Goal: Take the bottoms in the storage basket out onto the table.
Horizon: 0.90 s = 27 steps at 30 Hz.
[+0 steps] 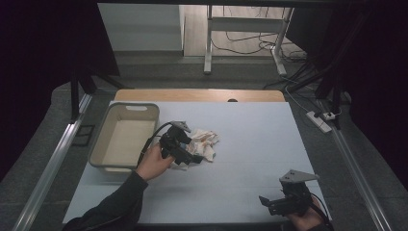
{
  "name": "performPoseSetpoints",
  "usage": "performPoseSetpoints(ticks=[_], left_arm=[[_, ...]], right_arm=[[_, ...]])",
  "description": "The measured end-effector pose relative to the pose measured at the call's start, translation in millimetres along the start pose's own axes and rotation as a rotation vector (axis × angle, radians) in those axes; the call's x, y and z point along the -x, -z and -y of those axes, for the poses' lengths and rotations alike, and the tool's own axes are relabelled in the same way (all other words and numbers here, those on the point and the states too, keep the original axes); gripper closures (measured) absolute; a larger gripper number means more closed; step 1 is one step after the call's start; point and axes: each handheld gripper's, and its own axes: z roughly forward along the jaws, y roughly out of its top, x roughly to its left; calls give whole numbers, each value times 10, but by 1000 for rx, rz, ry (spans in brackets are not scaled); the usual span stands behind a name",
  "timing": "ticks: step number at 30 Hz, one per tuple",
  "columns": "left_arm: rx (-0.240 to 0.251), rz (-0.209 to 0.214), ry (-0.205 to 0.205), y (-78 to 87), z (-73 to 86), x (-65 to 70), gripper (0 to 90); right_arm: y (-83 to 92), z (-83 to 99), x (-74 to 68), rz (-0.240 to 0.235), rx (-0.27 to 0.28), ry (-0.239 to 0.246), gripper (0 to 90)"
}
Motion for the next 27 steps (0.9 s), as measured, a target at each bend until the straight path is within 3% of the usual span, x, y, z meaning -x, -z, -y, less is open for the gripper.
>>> performPoseSetpoints(ticks=[27], left_arm=[[49, 26, 6, 149, 61, 49, 0]], right_arm=[[-1, -1, -1, 0, 0, 2, 13]])
